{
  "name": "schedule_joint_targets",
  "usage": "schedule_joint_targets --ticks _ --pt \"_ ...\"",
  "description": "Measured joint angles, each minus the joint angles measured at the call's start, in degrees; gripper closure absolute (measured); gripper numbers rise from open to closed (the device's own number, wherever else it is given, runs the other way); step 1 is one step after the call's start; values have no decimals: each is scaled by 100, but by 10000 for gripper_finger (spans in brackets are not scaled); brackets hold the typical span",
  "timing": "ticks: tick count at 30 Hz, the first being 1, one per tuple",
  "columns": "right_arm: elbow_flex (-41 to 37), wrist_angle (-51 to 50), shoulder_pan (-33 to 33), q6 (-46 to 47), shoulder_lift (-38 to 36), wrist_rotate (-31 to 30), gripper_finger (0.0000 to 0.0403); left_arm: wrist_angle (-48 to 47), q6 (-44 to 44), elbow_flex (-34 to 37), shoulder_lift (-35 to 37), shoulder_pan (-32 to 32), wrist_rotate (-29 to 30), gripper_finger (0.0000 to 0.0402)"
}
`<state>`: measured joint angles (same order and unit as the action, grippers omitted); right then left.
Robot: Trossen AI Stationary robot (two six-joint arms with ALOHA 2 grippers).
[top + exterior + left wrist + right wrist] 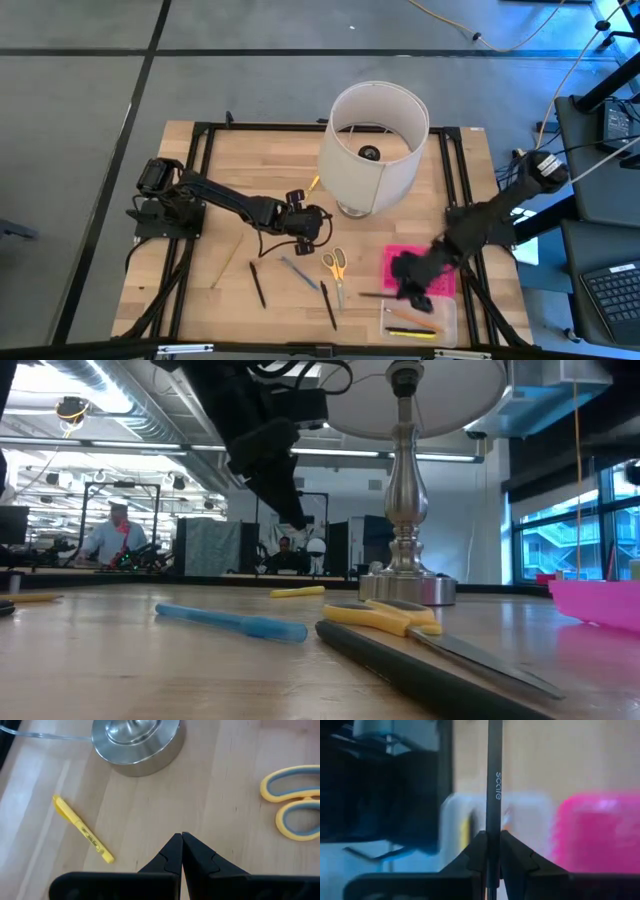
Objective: Pick & place school supplies into a supply box
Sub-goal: Put the black pen into the supply box
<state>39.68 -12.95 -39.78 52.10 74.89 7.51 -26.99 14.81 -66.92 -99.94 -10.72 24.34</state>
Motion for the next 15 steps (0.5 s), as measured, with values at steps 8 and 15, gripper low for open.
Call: schedule_joint_targets --ticks 8,15 --pt "2 -46 -1682 2356 0 -1363 360 24 -48 0 0 0 43 398" --pt "3 -485 -2488 3927 320 -2251 360 140 -59 0 0 7 376 397"
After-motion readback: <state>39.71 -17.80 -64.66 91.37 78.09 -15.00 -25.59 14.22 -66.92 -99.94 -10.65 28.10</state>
